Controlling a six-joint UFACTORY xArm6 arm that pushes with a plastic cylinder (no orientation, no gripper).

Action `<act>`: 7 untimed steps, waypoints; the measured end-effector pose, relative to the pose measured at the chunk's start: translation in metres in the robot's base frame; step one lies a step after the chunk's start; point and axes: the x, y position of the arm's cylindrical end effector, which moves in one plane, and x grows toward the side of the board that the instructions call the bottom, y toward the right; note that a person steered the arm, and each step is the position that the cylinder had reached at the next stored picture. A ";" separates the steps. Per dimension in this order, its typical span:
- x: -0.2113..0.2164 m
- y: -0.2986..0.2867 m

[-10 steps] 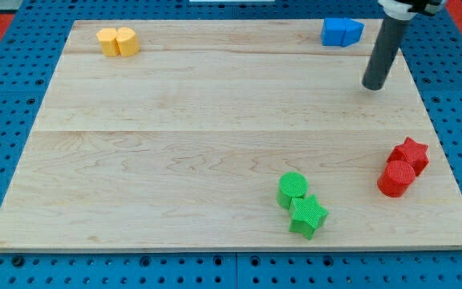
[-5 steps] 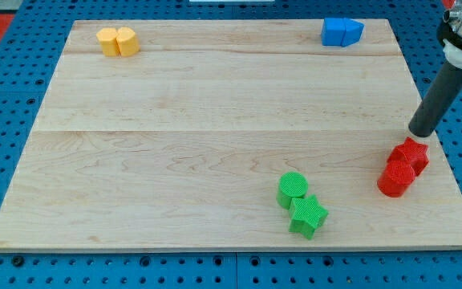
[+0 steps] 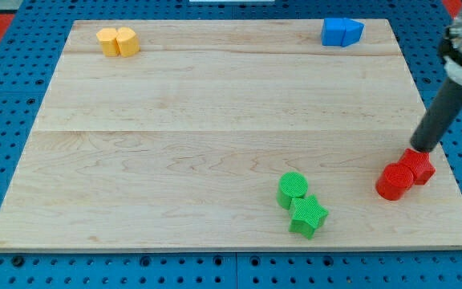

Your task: Move the red star along with the red circle towards the bottom center

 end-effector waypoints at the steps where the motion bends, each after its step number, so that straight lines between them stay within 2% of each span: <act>1: 0.021 0.013; 2: 0.040 0.007; 5: 0.051 -0.047; 6: 0.051 -0.036; 7: 0.001 -0.054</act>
